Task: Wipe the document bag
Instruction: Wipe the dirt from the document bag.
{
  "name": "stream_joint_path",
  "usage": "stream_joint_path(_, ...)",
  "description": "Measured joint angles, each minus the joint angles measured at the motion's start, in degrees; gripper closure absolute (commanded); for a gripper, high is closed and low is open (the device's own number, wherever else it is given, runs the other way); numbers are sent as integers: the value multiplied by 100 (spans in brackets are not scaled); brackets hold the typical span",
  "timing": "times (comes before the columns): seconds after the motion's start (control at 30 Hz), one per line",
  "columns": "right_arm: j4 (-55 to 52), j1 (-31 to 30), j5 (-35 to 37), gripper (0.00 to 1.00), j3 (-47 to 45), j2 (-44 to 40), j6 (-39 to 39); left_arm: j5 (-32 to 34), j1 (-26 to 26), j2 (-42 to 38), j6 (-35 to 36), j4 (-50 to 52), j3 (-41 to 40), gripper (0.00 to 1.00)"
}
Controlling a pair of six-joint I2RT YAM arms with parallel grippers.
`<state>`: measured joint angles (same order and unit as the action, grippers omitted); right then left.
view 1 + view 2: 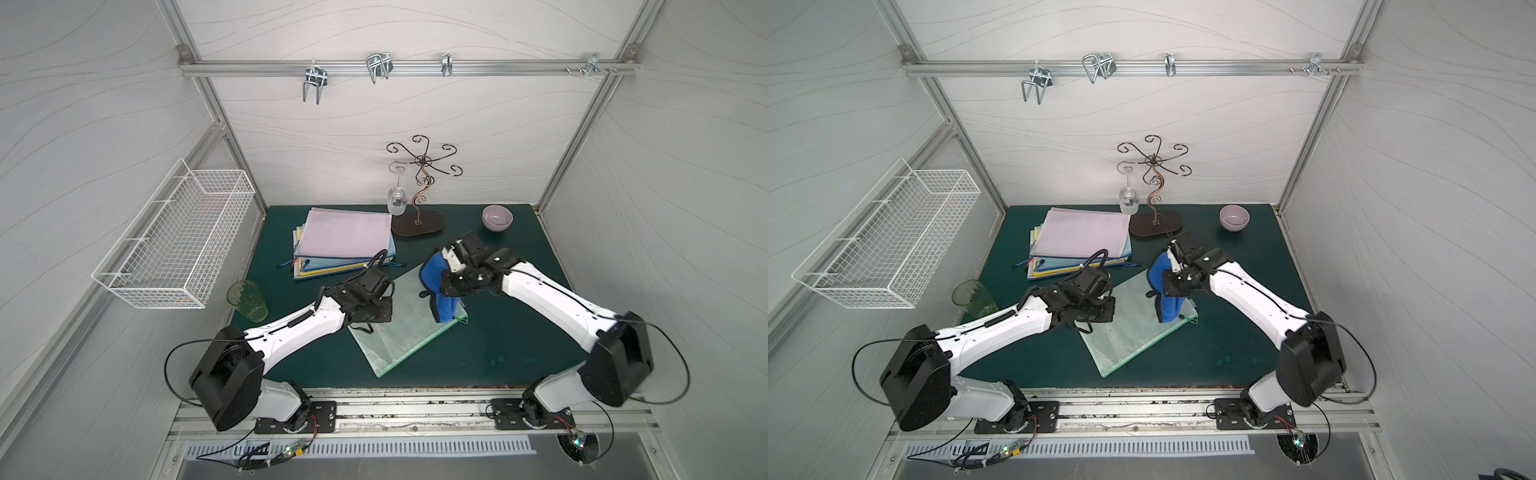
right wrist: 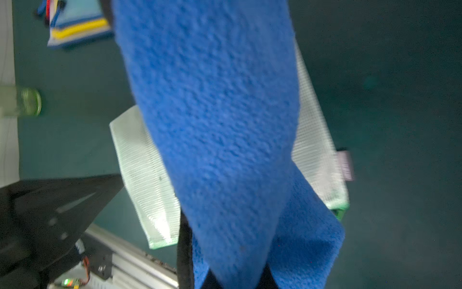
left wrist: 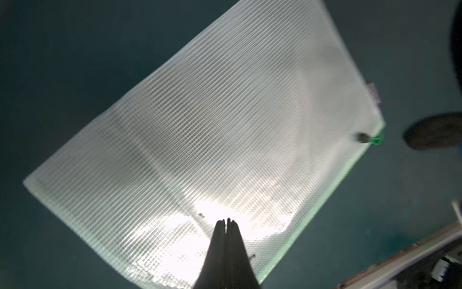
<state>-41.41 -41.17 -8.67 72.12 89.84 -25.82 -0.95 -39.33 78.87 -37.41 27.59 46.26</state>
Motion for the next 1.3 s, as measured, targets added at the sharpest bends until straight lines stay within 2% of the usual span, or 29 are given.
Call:
stream_joint_path(0.1, 245, -501, -568, 100, 216, 645, 39, -149, 238, -42, -398, -120, -625, 100)
stream_joint_path(0.23, 610, -968, -1292, 100, 538, 1410, 2, -264, 337, -55, -761, -238, -822, 100)
stream_joint_path(0.33, 885, -1121, -1698, 100, 590, 1851, -155, -295, 391, -160, -992, -479, -962, 100)
stream_joint_path(0.43, 955, -1121, -1788, 100, 588, 2221, -289, -317, 466, -164, -1137, -605, -1158, 100)
stream_joint_path(0.57, 852, -973, -1493, 100, 431, 2387, -426, -341, 507, -57, -1250, -684, -1213, 100)
stream_joint_path(0.67, 634, -640, -1073, 100, 240, 2262, -466, -380, 511, -4, -1281, -807, -1213, 100)
stream_joint_path(0.87, 35, 208, 595, 100, 37, 1222, -437, -417, 511, 11, -1270, -850, -1213, 100)
stream_joint_path(0.97, -199, 212, 817, 100, 435, 1027, -260, -411, 511, -7, -1244, -841, -1213, 100)
stream_joint_path(1.03, -278, -55, 619, 100, 1115, 1390, -79, -404, 511, -11, -1224, -826, -1213, 100)
stream_joint_path(1.13, -44, -632, -94, 100, 2009, 2201, 98, -398, 511, -37, -1211, -776, -1213, 100)
stream_joint_path(1.3, 343, -1167, -1294, 100, 2157, 3204, -79, -369, 511, -120, -1213, -647, -1215, 100)
